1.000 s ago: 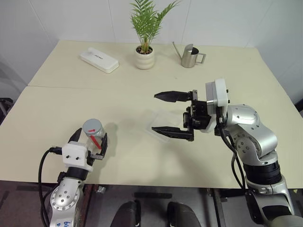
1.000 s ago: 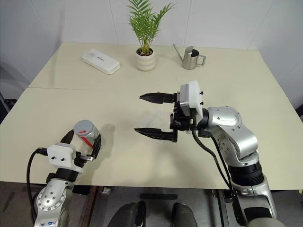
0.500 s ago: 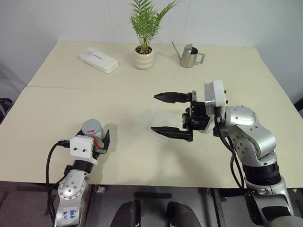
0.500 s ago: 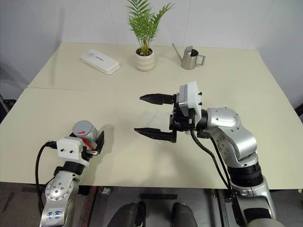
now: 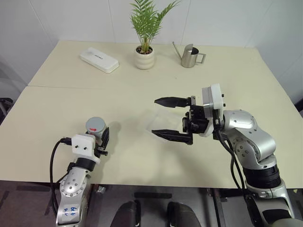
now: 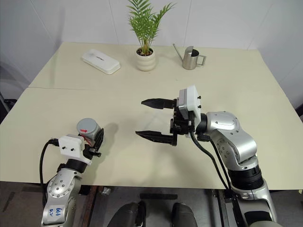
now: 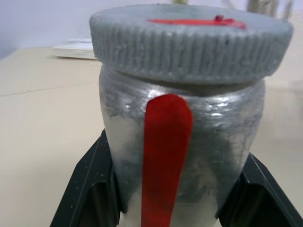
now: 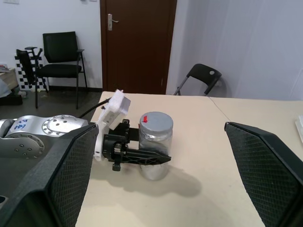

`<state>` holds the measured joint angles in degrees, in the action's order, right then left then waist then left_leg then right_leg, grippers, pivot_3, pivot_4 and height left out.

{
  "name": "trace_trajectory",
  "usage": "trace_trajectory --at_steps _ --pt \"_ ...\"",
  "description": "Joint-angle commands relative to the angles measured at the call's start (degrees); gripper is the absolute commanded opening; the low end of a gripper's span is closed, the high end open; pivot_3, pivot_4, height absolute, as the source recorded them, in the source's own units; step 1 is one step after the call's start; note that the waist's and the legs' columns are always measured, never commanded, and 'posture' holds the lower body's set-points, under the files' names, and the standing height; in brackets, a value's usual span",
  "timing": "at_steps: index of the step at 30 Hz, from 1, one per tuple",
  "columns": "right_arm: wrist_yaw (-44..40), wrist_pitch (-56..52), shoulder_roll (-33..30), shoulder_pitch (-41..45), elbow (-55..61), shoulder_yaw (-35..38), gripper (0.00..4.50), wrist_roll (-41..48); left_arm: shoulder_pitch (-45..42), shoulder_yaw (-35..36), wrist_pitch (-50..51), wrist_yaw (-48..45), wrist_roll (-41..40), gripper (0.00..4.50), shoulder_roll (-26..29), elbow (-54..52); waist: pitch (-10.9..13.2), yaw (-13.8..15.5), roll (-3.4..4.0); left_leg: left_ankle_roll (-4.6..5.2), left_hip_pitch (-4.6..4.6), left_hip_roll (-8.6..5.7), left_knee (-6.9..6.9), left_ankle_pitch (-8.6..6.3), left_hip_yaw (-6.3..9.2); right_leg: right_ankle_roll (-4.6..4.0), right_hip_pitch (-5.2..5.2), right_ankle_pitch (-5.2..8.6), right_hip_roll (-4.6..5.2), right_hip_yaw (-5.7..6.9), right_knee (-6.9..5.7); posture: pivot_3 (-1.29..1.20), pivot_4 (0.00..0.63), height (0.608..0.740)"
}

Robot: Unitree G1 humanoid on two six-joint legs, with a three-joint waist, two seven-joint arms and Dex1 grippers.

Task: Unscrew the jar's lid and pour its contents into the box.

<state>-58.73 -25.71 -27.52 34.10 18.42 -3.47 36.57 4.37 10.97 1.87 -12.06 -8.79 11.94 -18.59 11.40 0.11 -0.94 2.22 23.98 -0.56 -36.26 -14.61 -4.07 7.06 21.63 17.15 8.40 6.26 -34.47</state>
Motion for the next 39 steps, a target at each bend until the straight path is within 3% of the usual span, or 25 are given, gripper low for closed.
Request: trace_trajectory --at_steps 1,7,11,21,39 --pt "3.1 -0.5 0.5 0.6 1.4 1.7 4.50 0.5 -3.0 3.6 3.0 -7.9 -9.0 1.97 5.6 -2.4 0.0 -0.1 0.00 -0.02 -0.01 0.00 0.00 0.01 0.01 0.00 0.01 0.00 -0.01 0.00 -0.03 0.00 0.150 0.740" --pt "9.0 -6.3 1.2 4.9 1.5 1.0 4.50 1.3 -10.8 5.7 15.2 -24.0 -24.7 1.97 19.2 -0.7 0.0 -0.3 0.03 -0.14 0.01 0.02 -0.06 0.09 0.02 -0.01 0.08 0.00 -0.04 -0.03 -0.17 0.00 0.150 0.740" --pt "13.6 -10.8 3.8 8.4 1.3 -0.7 4.50 1.2 -20.7 0.2 23.5 -34.2 -29.8 1.97 25.6 2.1 0.0 -0.2 0.03 -0.12 0.03 0.01 -0.05 0.13 0.04 -0.01 0.07 0.00 -0.11 0.02 -0.17 0.00 0.150 0.740" --pt "18.5 -13.3 10.1 13.5 -1.6 -6.1 4.50 -3.4 -34.3 -10.6 24.6 -39.4 -25.6 1.97 20.3 9.9 0.0 -0.3 0.04 0.08 0.11 0.14 -0.02 0.27 -0.14 -0.01 0.32 0.00 -0.77 -0.10 -0.32 0.00 0.150 0.740" --pt "17.3 -15.4 8.6 13.4 -1.7 -5.9 4.50 -4.4 -35.5 -10.4 21.7 -41.9 -22.5 1.97 19.1 11.4 0.0 -0.3 0.03 0.11 0.17 0.25 -0.13 0.29 -0.74 -0.02 0.75 0.01 -0.71 -0.35 -0.62 0.00 0.150 0.740"
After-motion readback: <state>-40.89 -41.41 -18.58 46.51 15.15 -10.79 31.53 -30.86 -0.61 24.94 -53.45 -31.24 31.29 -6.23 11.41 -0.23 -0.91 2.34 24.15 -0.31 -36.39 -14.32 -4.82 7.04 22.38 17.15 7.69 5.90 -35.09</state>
